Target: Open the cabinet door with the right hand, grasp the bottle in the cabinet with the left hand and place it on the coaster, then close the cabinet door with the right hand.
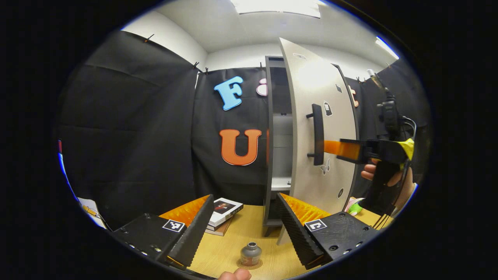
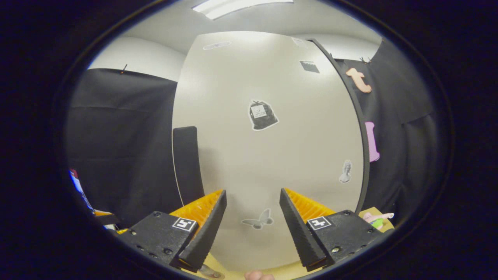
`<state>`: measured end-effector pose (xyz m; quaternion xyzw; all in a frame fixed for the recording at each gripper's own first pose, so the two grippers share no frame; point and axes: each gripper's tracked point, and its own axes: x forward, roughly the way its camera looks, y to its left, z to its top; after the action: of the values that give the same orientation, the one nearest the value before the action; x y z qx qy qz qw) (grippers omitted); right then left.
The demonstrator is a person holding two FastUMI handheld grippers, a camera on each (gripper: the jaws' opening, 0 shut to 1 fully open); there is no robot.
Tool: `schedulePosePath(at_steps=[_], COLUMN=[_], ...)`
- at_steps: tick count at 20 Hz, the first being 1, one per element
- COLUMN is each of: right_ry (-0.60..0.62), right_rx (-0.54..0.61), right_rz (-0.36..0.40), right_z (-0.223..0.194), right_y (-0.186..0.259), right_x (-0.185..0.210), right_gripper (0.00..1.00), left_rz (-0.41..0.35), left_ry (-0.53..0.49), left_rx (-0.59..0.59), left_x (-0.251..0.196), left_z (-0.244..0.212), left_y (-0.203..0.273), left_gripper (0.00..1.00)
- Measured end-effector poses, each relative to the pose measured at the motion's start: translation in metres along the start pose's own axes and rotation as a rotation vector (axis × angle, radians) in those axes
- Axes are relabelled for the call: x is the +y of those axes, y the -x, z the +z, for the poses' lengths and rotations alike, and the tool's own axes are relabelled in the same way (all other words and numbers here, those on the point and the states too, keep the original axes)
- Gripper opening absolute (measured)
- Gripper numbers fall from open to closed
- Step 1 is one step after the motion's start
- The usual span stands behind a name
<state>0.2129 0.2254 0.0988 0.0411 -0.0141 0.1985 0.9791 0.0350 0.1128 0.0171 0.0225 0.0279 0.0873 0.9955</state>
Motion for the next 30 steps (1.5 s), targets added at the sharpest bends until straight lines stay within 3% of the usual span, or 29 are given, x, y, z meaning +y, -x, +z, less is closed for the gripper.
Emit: schedulePosePath(at_steps=[2,3,5,6,7,10,15,18,23,30], right_ry=[0.010,0.012,0.022,0.030,0.037,0.033,0.013,0.064,0.136,0.076], right_rx=[-0.018,-0.017,-0.019,-0.021,-0.018,-0.048,-0.059,-0.067,-0.030,0.058], right_rz=[-0.005,0.002,-0.001,-0.005,-0.011,0.000,-0.037,-0.095,-0.225,-0.349], right_z=[0.002,0.002,0.002,0.002,0.002,0.009,0.019,0.014,-0.018,-0.058], right_y=[-0.015,-0.023,-0.028,-0.030,-0.030,-0.015,0.054,0.107,0.183,0.270], right_x=[0.002,0.002,0.003,0.002,0.001,-0.001,-0.039,-0.071,-0.119,-0.157], right_gripper=[0.85,0.89,0.85,0.89,0.85,0.90,0.90,0.90,0.90,0.90], left_rz=[0.005,0.008,0.017,0.019,0.015,0.005,-0.002,-0.035,-0.063,-0.100], left_ry=[-0.003,-0.005,-0.010,-0.005,0.003,0.015,0.025,0.033,0.039,0.047], left_rx=[-0.007,-0.005,-0.009,-0.008,-0.006,-0.013,-0.015,-0.016,-0.035,-0.046], left_x=[0.002,0.003,0.005,0.005,0.003,-0.001,-0.012,-0.027,-0.044,-0.069], left_z=[0.001,0.000,-0.001,-0.001,-0.003,0.000,-0.001,-0.002,0.000,-0.008], left_y=[-0.001,-0.001,-0.002,-0.002,-0.003,-0.002,0.006,0.013,0.019,0.026], left_gripper=[0.96,0.96,0.96,0.95,0.95,0.95,0.95,0.96,0.95,0.95])
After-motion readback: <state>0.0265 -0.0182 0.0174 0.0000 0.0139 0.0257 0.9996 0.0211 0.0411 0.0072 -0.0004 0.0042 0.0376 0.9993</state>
